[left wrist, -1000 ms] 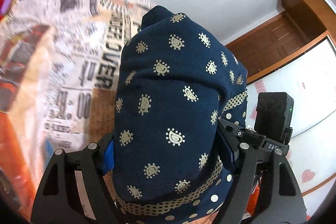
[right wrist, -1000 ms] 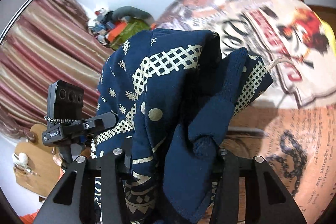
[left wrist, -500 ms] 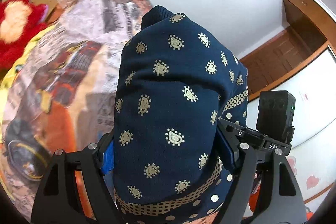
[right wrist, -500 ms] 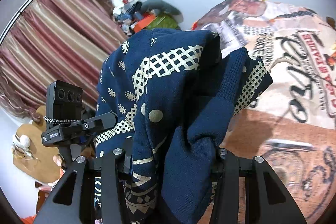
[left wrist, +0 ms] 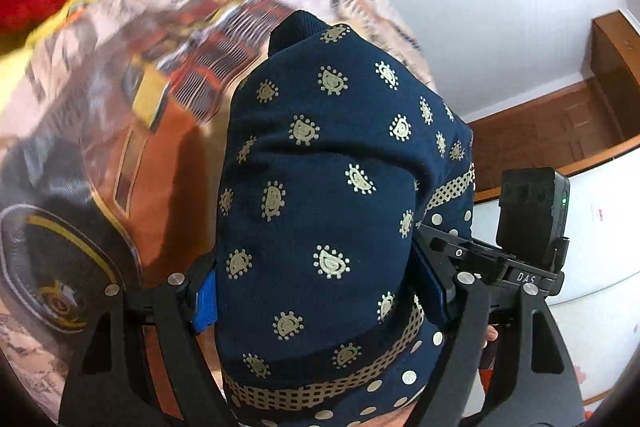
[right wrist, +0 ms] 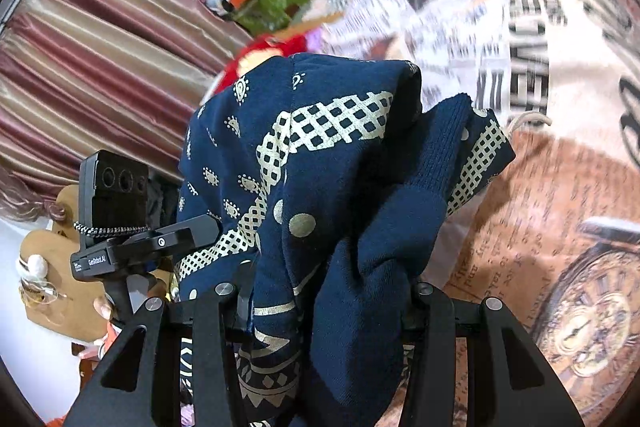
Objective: Fold large clothes
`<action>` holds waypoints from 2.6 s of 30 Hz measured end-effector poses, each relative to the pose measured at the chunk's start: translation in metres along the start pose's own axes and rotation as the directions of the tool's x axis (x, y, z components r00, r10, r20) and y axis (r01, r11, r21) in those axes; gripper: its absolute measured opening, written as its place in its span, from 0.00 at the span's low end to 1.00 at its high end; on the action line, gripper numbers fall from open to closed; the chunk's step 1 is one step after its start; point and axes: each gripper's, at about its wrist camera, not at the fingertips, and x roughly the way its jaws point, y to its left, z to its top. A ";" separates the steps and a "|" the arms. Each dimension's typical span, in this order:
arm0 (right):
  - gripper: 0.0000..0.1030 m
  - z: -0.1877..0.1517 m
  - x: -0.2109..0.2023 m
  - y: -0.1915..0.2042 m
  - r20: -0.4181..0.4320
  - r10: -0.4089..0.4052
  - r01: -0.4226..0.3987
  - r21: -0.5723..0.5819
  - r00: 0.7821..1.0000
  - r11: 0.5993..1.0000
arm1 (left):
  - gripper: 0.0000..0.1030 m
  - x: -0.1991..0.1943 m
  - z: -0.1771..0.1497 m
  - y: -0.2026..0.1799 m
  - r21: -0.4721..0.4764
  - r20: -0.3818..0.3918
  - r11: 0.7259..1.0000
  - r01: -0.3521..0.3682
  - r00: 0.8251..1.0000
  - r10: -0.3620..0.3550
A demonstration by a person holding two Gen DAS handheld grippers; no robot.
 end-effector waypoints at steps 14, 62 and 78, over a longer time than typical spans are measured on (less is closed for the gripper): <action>0.43 -0.006 0.051 -0.025 -0.086 -0.058 0.059 0.008 0.995 0.998 | 0.78 0.029 -0.017 0.054 -0.070 -0.023 0.997 0.034 0.999 -0.036; 0.86 -0.075 -0.045 0.023 0.104 -0.405 0.407 -0.447 0.908 0.797 | 0.83 -0.034 -0.106 -0.051 0.402 0.303 0.733 -0.548 0.835 0.458; 0.86 0.031 0.063 0.068 0.093 -0.386 0.383 -0.462 0.918 0.800 | 0.83 -0.005 -0.035 -0.002 0.257 0.258 0.782 -0.568 0.820 0.511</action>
